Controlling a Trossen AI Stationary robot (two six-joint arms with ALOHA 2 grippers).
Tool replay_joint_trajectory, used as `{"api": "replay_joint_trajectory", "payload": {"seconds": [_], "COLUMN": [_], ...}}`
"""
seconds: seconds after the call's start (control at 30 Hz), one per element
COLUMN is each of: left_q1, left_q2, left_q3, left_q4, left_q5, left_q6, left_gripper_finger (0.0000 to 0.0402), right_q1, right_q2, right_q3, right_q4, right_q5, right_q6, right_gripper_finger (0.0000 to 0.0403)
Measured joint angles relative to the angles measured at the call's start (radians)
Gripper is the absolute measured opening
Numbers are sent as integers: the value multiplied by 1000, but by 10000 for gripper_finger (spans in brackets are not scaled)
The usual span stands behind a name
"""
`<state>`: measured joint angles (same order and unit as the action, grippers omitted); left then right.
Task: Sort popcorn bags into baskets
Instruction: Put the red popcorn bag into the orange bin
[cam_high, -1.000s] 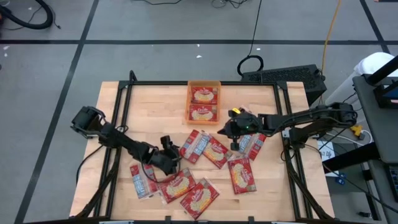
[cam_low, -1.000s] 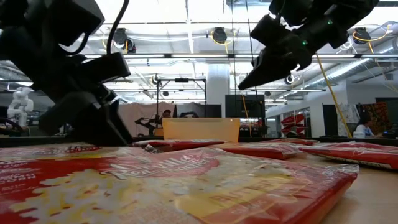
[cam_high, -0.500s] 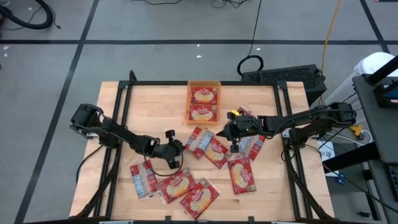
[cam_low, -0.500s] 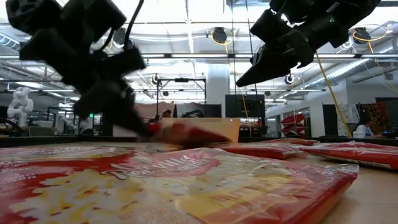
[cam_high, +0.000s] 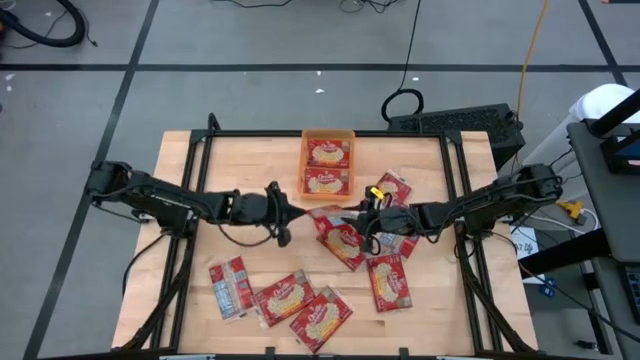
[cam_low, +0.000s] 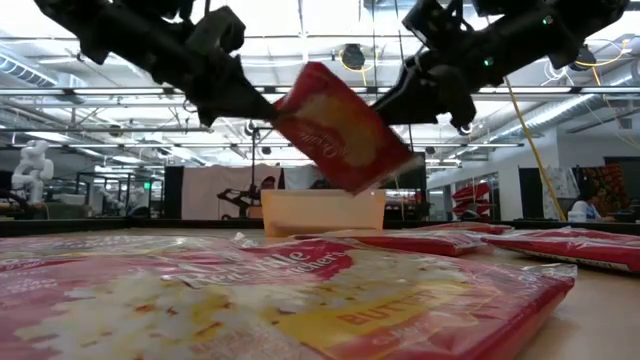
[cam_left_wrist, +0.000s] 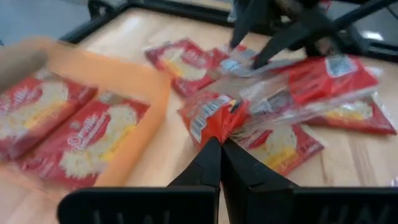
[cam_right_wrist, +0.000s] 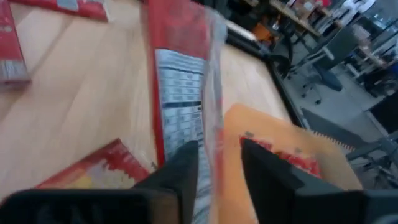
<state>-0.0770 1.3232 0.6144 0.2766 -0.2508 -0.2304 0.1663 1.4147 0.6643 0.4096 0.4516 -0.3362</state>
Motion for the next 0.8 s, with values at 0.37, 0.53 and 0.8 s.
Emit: {"api": "replay_joint_trajectory", "payload": {"seconds": [0.37, 0.53, 0.8], "left_q1": [101, 130, 191], "left_q2": [-3, -3, -3], "left_q3": [1, 1, 1], "left_q4": [10, 17, 24], "left_q5": [93, 103, 198], "left_q6": [-39, -36, -17], "left_gripper_finger": [2, 2, 3], "right_q1": [-10, -12, -12], "right_q2": [0, 0, 0], "right_q3": [0, 0, 38], "right_q4": [28, 28, -59], "right_q5": [-15, -63, -86], "right_q6": [67, 74, 136], "right_gripper_finger": [197, 198, 199]}}
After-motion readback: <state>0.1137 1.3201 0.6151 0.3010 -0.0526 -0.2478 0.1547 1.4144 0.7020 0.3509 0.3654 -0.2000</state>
